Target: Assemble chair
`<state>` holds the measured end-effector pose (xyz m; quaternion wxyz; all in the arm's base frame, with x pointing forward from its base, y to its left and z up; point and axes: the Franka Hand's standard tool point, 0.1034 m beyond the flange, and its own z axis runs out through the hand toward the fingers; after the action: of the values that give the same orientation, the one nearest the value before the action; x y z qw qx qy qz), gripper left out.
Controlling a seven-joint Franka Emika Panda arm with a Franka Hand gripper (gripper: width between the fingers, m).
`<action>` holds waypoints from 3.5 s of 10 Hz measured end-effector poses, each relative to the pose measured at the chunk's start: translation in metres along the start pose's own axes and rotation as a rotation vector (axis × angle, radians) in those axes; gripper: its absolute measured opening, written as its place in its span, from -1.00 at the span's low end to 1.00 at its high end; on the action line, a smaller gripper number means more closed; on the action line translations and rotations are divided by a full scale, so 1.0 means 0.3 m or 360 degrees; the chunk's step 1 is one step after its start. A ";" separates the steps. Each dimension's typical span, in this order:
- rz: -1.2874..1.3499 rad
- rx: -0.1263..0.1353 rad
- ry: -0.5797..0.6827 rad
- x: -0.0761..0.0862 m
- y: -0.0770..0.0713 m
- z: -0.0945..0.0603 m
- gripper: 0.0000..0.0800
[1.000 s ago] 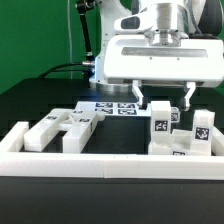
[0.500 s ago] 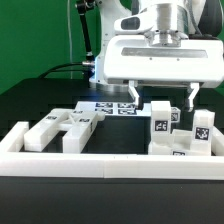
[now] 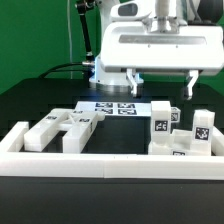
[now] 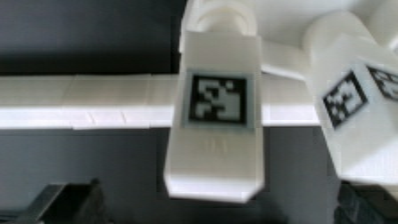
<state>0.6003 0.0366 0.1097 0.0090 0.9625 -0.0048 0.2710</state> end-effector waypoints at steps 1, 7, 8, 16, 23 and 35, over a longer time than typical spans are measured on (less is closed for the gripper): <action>0.0001 0.0012 -0.0071 -0.020 -0.007 0.010 0.62; 0.0037 0.0134 -0.0791 -0.030 -0.017 0.023 0.62; 0.0039 0.0153 -0.0921 -0.039 -0.019 0.024 0.62; 0.0048 0.0175 -0.1105 -0.006 -0.007 0.071 0.62; 0.0051 0.0173 -0.1104 -0.007 0.019 0.084 0.55; 0.1142 -0.0206 -0.1014 -0.015 -0.007 0.078 -0.27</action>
Offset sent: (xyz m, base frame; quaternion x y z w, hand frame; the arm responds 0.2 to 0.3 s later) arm 0.0074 -0.0069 -0.0066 0.0123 -0.1996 -0.0146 0.9797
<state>0.6087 0.0383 0.0873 -0.0271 0.9327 -0.3560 -0.0520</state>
